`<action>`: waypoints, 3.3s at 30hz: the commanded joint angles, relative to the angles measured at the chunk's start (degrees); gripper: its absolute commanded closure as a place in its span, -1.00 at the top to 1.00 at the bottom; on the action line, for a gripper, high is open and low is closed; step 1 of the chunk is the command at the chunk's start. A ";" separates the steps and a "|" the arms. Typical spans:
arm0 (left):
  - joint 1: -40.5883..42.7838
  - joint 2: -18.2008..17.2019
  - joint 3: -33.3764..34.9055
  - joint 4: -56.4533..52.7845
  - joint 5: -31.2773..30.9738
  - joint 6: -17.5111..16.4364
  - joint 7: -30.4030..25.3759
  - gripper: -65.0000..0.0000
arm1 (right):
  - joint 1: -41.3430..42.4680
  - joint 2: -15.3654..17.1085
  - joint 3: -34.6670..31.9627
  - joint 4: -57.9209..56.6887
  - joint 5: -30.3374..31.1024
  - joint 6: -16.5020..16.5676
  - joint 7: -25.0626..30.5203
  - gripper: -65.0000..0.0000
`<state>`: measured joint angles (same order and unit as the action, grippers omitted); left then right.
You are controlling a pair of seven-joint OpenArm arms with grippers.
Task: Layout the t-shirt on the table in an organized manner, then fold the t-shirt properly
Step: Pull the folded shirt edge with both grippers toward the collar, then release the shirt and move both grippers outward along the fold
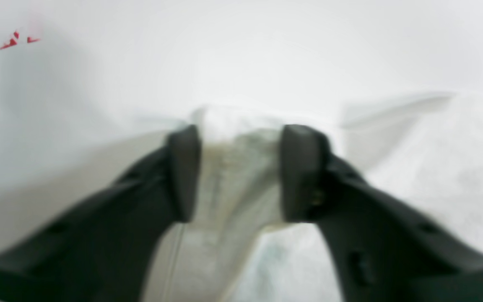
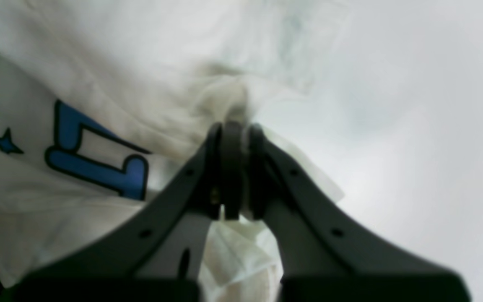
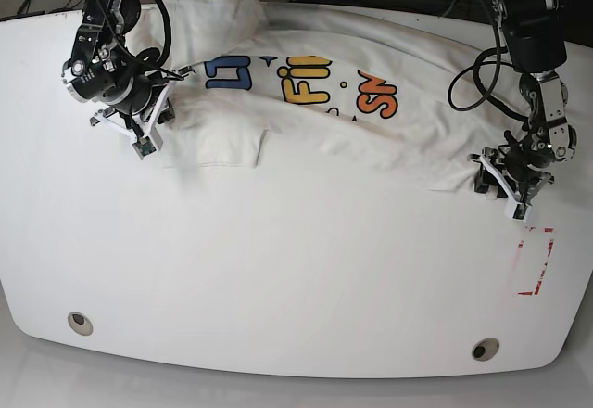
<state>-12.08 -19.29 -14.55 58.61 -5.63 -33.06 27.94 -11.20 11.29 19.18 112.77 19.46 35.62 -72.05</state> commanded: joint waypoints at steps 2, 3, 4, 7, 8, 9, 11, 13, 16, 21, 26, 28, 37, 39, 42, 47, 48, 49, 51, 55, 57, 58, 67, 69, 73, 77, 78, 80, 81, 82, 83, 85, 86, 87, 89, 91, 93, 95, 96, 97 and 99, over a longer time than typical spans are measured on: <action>0.08 -0.71 0.08 0.07 2.42 -0.13 3.04 -0.54 | 0.61 0.62 0.29 0.94 0.27 0.03 1.06 -1.00; 0.08 -0.71 0.08 0.07 2.42 -0.13 3.04 -0.59 | 0.61 0.62 0.29 0.94 0.27 0.03 1.06 -1.00; 0.08 -0.71 0.08 0.16 2.42 -0.13 3.04 -0.64 | 0.61 0.62 0.29 0.94 0.27 0.03 1.06 -1.00; 0.08 -0.71 0.00 0.34 2.42 -0.13 3.04 -0.76 | 0.61 0.62 0.29 0.94 0.27 0.03 1.06 -1.00; 0.08 -0.71 0.00 0.86 2.42 -0.13 3.04 -0.80 | 0.61 0.62 0.29 0.94 0.27 0.03 1.06 -1.00; 0.08 -0.71 0.00 1.39 2.42 -0.13 3.04 -0.82 | 0.61 0.62 0.29 0.94 0.27 0.03 1.06 -1.00; 0.34 -0.71 -0.71 2.80 2.42 -0.13 3.04 -0.86 | 0.61 0.62 0.29 0.94 0.27 0.03 1.06 -1.00; 1.13 -0.54 -2.38 4.91 2.42 -0.13 3.04 -0.87 | 0.61 0.62 0.29 0.94 0.36 0.03 1.06 -1.00; 2.19 -0.36 -4.66 8.42 2.42 -0.13 3.04 -0.88 | 0.61 0.62 0.29 0.94 0.45 0.03 1.06 -1.00; 4.30 1.13 -5.28 15.19 2.42 -0.13 3.31 -0.88 | 0.78 0.62 0.29 1.12 0.54 0.03 1.06 -1.00; 7.64 1.31 -5.37 21.61 2.42 -0.13 3.31 -0.88 | 1.66 0.62 0.29 1.30 0.54 0.03 1.06 -1.00; 8.60 1.31 -5.37 23.54 2.42 -0.22 3.31 -0.88 | 2.10 0.62 0.29 1.30 0.54 0.03 1.06 -1.00; 12.56 1.22 -6.33 28.47 2.42 -0.22 3.40 -0.88 | 3.51 1.06 1.26 1.38 5.64 0.12 0.80 -1.00; 13.26 1.22 -7.04 29.26 2.42 -0.22 3.40 -0.88 | 3.51 1.06 2.58 1.38 8.62 0.12 0.36 -1.00; 14.49 1.22 -8.44 30.58 2.42 -0.22 3.57 -0.87 | 3.60 1.85 4.69 1.38 12.84 0.03 -1.31 -1.00; 15.90 1.13 -11.26 33.13 2.33 -0.39 6.12 -0.87 | 2.98 2.73 7.77 1.38 17.50 0.03 -3.07 -1.00; 16.16 1.05 -11.87 33.48 2.33 -0.57 6.56 -0.87 | 2.89 2.91 8.21 1.38 18.12 0.03 -3.25 -1.00; 16.34 1.05 -12.49 33.74 2.33 -1.10 6.74 -0.87 | 2.72 3.44 8.47 1.38 18.82 0.03 -3.25 -1.00; 16.78 1.05 -14.07 33.83 2.33 -3.38 7.35 -0.87 | 1.49 4.58 8.91 1.38 20.32 0.03 -3.33 -1.00; 16.96 0.87 -17.94 34.80 2.51 -6.94 9.99 -0.87 | -0.62 6.07 8.91 1.38 23.57 -0.06 -3.33 -1.00; 16.87 0.70 -19.26 35.41 2.51 -6.94 11.75 -0.87 | -1.33 6.69 9.00 1.38 24.71 -0.06 -3.33 -1.00; 16.87 0.70 -19.96 35.85 2.51 -6.94 12.89 -0.87 | -1.94 7.04 9.00 1.38 25.42 -0.06 -3.33 -1.00; 18.36 0.61 -20.93 40.34 2.60 -6.94 18.69 -0.87 | -6.34 9.59 8.91 1.38 33.68 -0.06 -3.33 -1.00; 19.24 0.78 -20.84 41.30 2.60 -6.94 19.48 -0.87 | -7.13 10.03 8.82 1.38 34.73 -0.06 -3.33 -1.00; 21.00 0.87 -20.49 42.71 2.60 -6.94 21.07 -0.87 | -8.53 10.29 8.56 1.38 35.35 -0.06 -3.60 -1.00; 22.85 0.87 -20.49 43.06 2.68 -6.94 21.86 -0.87 | -9.24 10.29 8.56 1.38 35.35 -0.06 -5.36 -1.00; 23.20 0.87 -20.49 43.06 2.68 -6.94 21.95 -0.87 | -9.24 10.29 8.56 1.38 35.35 -0.06 -5.79 -1.00; 24.16 0.87 -20.49 43.06 2.68 -6.94 22.03 -0.87 | -9.33 10.29 8.56 1.38 35.35 -0.06 -6.76 -1.00; 24.87 0.87 -20.49 43.06 2.68 -6.94 22.03 -0.87 | -9.33 10.38 8.56 1.38 35.35 -0.06 -7.29 -1.00; 25.57 0.87 -20.49 43.06 2.68 -6.94 22.03 -0.87 | -9.41 10.38 8.56 1.38 35.35 -0.06 -7.64 -1.00; 25.92 0.87 -20.49 43.06 2.68 -6.94 22.03 -0.87 | -9.77 10.47 8.56 1.38 35.35 -0.06 -7.82 -1.00; 26.89 0.78 -20.66 43.06 2.68 -6.94 22.03 -0.87 | -10.47 11.52 8.56 1.38 35.35 -0.06 -7.82 -1.00; 27.33 0.70 -20.66 43.06 2.68 -6.94 22.03 -0.87 | -10.64 11.79 8.56 1.38 35.35 -0.06 -7.82 -1.00; 27.68 0.61 -20.75 43.06 2.68 -6.94 22.03 -0.87 | -10.73 12.05 8.56 1.38 35.35 -0.14 -7.82 -1.00; 28.65 0.61 -20.75 43.06 2.68 -6.94 22.03 -0.87 | -11.00 12.23 8.56 1.38 35.17 -0.14 -7.82 -1.00; 29.35 0.52 -20.75 43.06 2.68 -6.94 22.03 -0.87 | -11.17 12.49 8.47 1.30 35.09 -0.14 -7.90 -1.00; 29.70 0.52 -20.66 43.06 2.68 -6.94 22.03 -0.86 | -11.26 13.11 8.47 1.30 35.09 -0.14 -7.95 -1.00; 29.88 0.52 -20.49 43.06 2.68 -6.94 22.03 -0.86 | -11.26 13.46 8.47 1.12 35.09 -0.23 -7.95 -1.00; 29.88 0.52 -20.49 43.06 2.68 -6.94 22.03 -0.86 | -11.26 13.46 8.47 1.12 35.09 -0.50 -7.95 -0.96; 29.88 0.52 -20.58 43.06 2.68 -6.94 22.03 -0.86 | -11.26 13.55 8.47 1.12 35.09 -1.20 -7.95 -0.88; 29.70 0.52 -20.66 43.06 2.68 -6.94 22.03 -0.84 | -11.26 13.90 8.47 1.21 35.09 -2.60 -7.95 -0.66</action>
<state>18.09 -17.67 -34.79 100.57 -2.66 -40.36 50.96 -22.61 23.83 27.27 113.14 53.87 33.82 -80.71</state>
